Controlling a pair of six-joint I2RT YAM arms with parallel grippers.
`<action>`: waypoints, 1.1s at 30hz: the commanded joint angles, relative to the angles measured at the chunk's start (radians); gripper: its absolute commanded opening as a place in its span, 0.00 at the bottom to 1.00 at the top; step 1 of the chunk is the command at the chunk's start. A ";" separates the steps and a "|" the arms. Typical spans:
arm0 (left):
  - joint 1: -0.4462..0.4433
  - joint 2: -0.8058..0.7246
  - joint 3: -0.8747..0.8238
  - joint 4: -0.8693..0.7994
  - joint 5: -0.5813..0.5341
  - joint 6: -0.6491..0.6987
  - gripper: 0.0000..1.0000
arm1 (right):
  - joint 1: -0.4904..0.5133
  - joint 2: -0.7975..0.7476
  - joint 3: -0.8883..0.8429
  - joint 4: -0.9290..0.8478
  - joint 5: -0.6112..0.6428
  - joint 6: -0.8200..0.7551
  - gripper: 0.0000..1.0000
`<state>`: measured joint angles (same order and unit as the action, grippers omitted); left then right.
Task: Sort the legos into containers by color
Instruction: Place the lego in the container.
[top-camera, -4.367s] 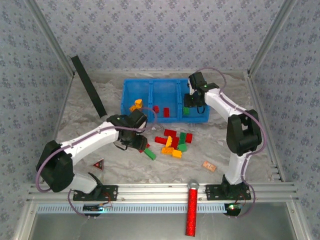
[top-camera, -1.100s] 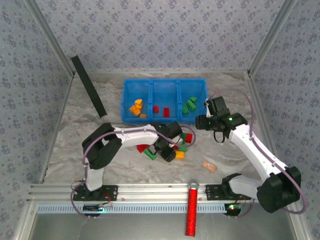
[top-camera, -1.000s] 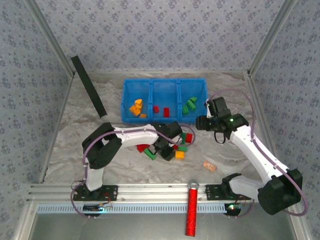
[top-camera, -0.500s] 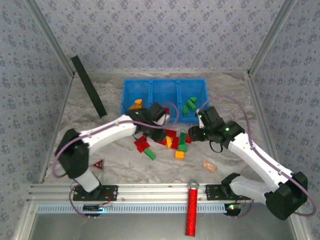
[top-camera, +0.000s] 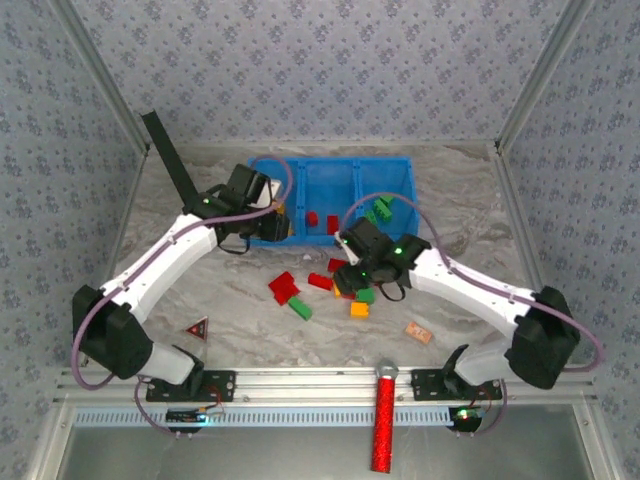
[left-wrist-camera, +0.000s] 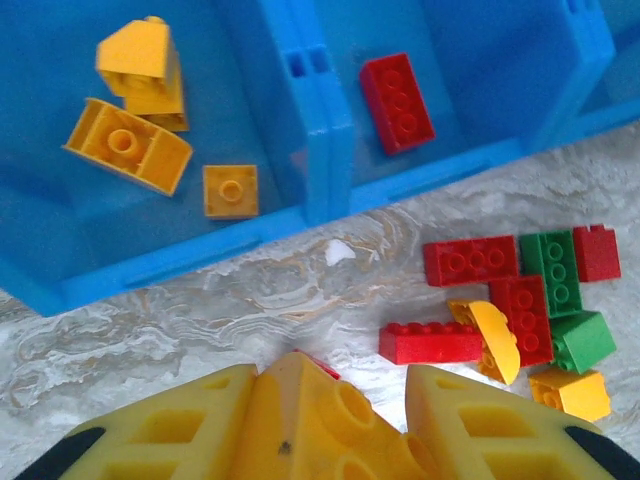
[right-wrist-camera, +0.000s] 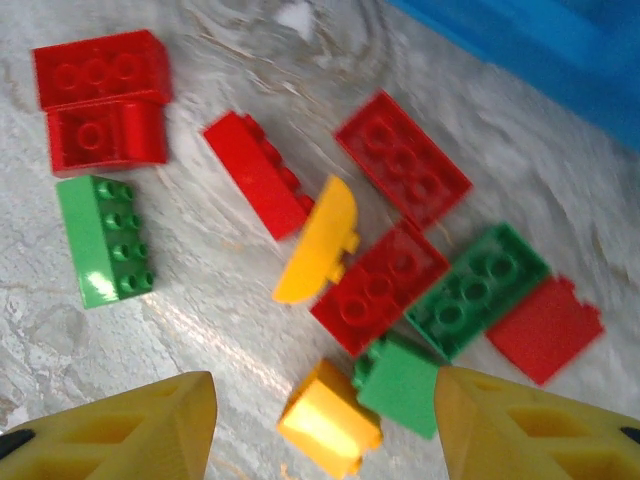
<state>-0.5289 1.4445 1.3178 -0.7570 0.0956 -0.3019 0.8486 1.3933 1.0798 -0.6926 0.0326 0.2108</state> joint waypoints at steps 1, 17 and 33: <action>0.052 0.059 0.069 0.007 0.027 -0.017 0.30 | 0.034 0.063 0.073 0.034 0.033 -0.207 0.62; 0.155 0.490 0.407 -0.005 0.056 -0.041 0.30 | 0.052 0.354 0.243 0.041 -0.041 -0.511 0.62; 0.162 0.559 0.440 -0.018 0.056 -0.059 0.52 | 0.061 0.437 0.251 0.019 -0.049 -0.534 0.64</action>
<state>-0.3702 2.0113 1.7233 -0.7532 0.1402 -0.3538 0.9031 1.8061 1.2987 -0.6395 -0.0074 -0.3050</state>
